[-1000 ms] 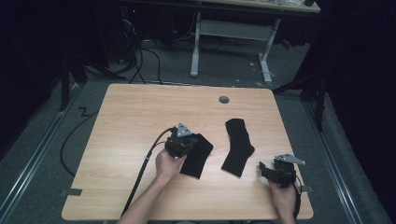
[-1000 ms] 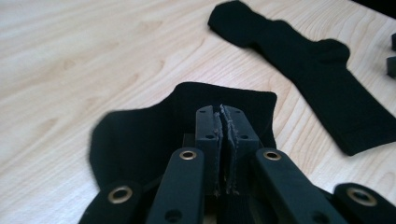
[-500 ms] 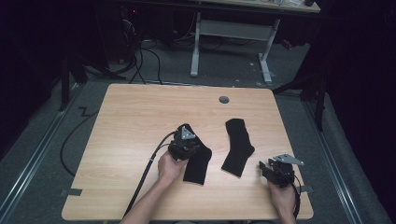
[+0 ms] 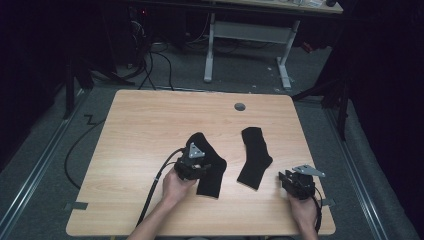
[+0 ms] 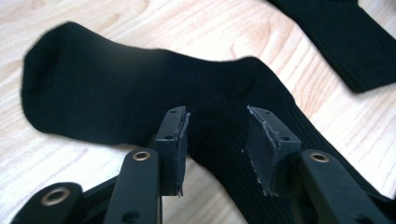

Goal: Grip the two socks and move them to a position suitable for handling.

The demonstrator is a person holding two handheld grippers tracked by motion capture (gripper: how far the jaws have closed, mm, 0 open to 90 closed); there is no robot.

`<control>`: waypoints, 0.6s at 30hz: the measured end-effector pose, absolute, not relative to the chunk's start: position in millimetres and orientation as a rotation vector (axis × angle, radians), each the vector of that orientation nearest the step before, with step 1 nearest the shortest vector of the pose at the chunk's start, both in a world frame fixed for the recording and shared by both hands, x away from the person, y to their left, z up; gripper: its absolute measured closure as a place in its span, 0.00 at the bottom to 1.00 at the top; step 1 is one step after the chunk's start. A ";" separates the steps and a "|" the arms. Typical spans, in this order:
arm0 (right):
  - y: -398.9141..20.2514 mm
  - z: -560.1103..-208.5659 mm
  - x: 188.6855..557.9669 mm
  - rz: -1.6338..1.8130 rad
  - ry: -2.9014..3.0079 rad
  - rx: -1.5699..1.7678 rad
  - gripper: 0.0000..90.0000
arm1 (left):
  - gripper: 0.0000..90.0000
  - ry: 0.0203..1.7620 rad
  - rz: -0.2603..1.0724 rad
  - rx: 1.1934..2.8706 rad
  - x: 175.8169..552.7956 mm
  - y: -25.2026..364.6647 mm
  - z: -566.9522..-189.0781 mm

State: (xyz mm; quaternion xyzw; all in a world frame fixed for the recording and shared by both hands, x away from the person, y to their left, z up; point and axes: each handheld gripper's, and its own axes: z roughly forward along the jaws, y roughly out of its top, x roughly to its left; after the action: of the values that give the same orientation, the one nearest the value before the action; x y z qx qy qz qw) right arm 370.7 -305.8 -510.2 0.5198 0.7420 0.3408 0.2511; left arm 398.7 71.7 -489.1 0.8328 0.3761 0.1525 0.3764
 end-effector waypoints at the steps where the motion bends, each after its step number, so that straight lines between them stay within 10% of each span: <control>1: -305.7 -510.2 370.7 0.927 2.021 1.413 0.73 | 0.65 0.962 0.390 2.134 398.4 70.8 -490.5; 18: -301.8 -510.4 371.0 0.921 2.016 1.418 0.64 | 0.56 0.949 0.417 2.161 393.6 46.9 -500.7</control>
State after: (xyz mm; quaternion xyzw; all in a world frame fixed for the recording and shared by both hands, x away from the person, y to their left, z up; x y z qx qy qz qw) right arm 371.0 -301.8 -510.4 0.5216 0.7414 0.3387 0.2522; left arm 393.6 46.9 -500.7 0.8398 0.3689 0.1620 0.3638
